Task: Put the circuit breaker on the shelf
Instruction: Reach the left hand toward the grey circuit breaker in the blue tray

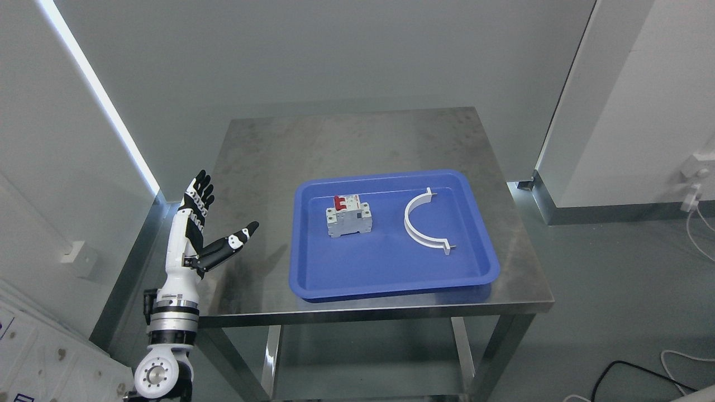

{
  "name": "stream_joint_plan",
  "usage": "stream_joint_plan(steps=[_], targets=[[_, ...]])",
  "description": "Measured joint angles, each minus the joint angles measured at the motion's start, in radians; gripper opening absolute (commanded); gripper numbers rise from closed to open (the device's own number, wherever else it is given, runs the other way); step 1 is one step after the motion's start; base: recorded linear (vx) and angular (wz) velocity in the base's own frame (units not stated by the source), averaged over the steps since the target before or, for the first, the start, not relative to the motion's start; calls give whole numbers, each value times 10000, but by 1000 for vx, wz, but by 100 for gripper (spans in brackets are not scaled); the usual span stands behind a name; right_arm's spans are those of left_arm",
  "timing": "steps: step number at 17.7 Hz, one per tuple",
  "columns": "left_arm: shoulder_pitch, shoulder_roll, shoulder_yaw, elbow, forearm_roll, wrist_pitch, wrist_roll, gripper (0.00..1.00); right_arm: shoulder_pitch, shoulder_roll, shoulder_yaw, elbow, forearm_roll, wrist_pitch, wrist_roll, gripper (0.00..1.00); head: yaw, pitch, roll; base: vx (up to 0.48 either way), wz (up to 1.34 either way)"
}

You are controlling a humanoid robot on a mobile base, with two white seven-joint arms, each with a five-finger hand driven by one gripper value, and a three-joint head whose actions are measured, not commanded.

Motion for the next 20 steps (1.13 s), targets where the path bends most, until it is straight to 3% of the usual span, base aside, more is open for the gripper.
stream_joint_plan(steps=[8,14,20], targets=[[-471,46,-345,13,-278,-40,-1379,99,-1,0,0,0,0,0,0,100,0,0,0,1,-9],[-2046,403,-1059,73,-1447,2741,-3074,99,2,0,0,0,0,0,-1,100,0,0,0,0,0],[-2959,682,-1865,201,-3066,3271,-4392,97,2,0,0,0,0,0,-36,100,0,0,0,0,0]])
